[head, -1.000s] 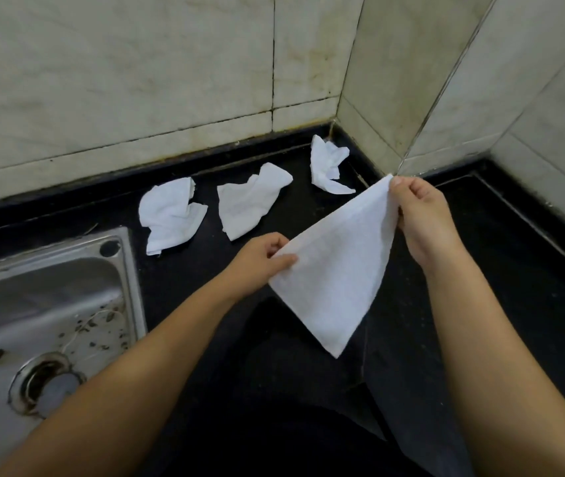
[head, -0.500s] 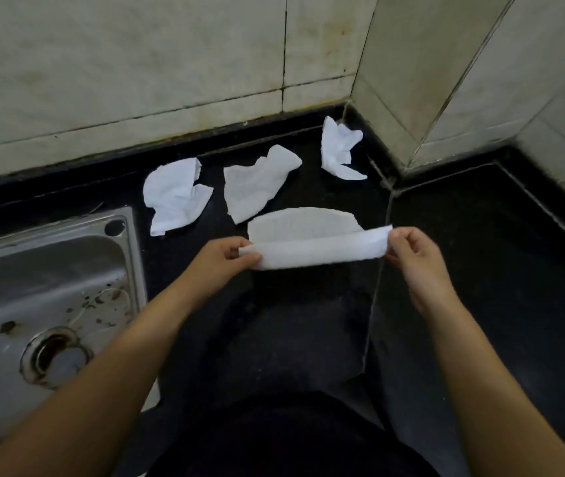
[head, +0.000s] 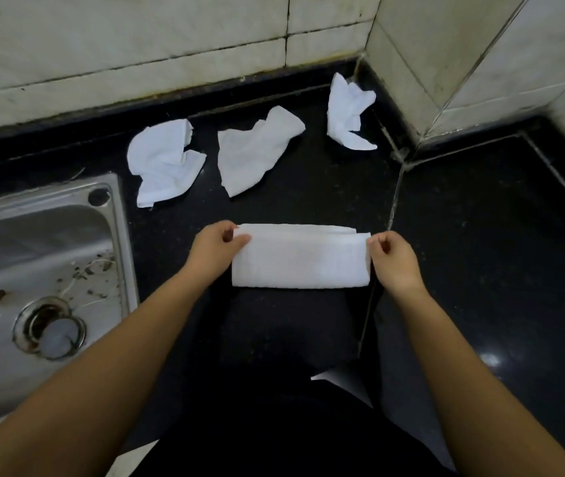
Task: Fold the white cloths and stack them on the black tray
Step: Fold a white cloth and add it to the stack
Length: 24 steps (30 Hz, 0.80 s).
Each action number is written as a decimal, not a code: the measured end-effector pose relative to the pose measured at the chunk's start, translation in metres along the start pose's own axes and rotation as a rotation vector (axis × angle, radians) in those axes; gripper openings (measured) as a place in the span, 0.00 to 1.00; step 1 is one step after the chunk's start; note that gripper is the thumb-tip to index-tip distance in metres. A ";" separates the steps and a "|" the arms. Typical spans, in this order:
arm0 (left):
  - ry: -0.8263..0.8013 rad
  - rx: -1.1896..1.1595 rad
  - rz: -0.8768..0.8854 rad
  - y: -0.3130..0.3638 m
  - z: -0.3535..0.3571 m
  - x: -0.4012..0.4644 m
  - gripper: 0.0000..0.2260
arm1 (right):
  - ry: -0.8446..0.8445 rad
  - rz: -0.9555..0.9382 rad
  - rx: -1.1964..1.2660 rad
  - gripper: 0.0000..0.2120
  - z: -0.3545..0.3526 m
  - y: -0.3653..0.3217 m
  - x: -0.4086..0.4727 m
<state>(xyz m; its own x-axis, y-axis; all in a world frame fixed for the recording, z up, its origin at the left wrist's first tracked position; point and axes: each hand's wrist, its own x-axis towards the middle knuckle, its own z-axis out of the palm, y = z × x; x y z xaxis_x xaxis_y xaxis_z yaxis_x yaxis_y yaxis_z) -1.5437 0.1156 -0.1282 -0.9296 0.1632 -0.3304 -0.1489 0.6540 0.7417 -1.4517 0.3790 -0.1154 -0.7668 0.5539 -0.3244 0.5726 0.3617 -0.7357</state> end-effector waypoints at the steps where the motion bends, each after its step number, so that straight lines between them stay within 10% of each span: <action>1: 0.037 0.033 -0.003 0.003 0.002 0.007 0.07 | 0.010 0.002 -0.019 0.07 0.004 -0.004 0.007; 11: 0.251 0.359 0.018 -0.009 0.026 0.003 0.20 | 0.194 -0.188 -0.508 0.19 0.045 -0.012 0.026; 17: 0.195 0.537 0.045 -0.033 0.031 -0.032 0.34 | -0.341 -0.526 -0.733 0.20 0.113 -0.082 0.019; 24: 0.129 0.582 -0.001 -0.037 0.021 -0.035 0.32 | -0.490 -0.506 -0.881 0.14 0.147 -0.106 0.014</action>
<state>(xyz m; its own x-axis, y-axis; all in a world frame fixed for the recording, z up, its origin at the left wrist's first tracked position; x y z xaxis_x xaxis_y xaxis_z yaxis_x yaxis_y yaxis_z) -1.4982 0.1012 -0.1565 -0.9684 0.0958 -0.2304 0.0263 0.9574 0.2874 -1.5656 0.2380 -0.1293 -0.8889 -0.0910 -0.4491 0.0195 0.9717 -0.2355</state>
